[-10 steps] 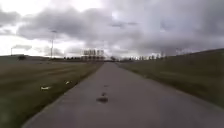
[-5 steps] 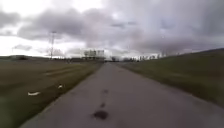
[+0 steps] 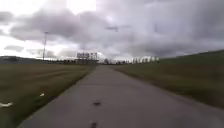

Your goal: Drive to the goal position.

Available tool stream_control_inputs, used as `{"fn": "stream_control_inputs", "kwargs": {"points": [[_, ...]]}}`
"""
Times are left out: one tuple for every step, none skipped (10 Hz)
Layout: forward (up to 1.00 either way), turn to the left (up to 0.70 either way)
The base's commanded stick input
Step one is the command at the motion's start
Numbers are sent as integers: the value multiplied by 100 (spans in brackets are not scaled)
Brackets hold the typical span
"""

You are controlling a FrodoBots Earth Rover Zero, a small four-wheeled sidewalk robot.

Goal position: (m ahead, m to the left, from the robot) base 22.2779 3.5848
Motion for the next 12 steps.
{"fn": "stream_control_inputs", "kwargs": {"points": [[100, 1], [100, 1], [100, 1], [100, 1], [100, 1], [100, 1], [100, 1], [100, 1], [100, 1], [100, 1], [100, 1], [100, 1]]}}
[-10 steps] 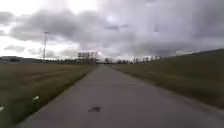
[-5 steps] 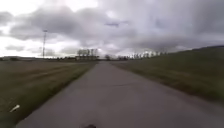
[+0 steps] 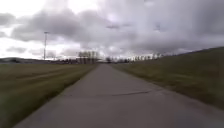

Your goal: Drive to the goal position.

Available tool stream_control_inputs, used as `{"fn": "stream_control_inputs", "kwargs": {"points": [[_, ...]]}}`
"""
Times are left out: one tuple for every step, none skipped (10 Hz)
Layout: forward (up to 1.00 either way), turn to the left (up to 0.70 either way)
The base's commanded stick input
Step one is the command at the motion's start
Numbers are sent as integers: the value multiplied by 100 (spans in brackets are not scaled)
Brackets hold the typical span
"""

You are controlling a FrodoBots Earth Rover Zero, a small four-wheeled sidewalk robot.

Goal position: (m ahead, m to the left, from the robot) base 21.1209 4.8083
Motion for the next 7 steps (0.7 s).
{"fn": "stream_control_inputs", "kwargs": {"points": [[100, 1], [100, 1], [100, 1], [100, 1], [100, 1], [100, 1], [100, 1]]}}
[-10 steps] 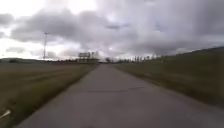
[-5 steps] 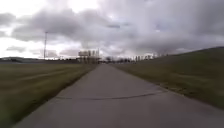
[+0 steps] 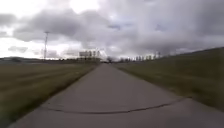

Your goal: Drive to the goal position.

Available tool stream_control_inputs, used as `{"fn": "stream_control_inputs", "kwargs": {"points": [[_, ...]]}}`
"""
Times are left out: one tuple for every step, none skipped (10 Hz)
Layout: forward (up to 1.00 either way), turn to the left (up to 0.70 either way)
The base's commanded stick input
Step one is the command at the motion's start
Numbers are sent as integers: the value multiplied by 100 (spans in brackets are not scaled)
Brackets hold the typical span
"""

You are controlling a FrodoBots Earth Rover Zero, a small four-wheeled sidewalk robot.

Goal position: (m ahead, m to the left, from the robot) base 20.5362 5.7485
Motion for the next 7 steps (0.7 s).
{"fn": "stream_control_inputs", "kwargs": {"points": [[100, 1], [100, 1], [100, 1], [100, 1], [100, 1], [100, 1], [100, 1]]}}
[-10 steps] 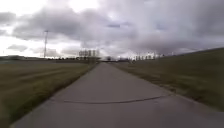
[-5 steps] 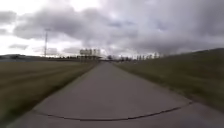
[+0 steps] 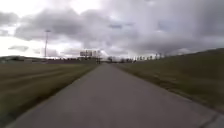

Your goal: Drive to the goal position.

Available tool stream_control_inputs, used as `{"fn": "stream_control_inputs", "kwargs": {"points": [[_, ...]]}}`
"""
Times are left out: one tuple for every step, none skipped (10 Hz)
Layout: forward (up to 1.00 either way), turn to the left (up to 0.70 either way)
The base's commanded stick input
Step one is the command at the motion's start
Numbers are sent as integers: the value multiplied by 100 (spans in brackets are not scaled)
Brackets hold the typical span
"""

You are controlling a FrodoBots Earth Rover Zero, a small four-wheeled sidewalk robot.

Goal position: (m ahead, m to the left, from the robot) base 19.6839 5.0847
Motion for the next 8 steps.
{"fn": "stream_control_inputs", "kwargs": {"points": [[100, 1], [100, 1], [100, 1], [100, 1], [100, 1], [100, 1], [100, 1], [100, 1]]}}
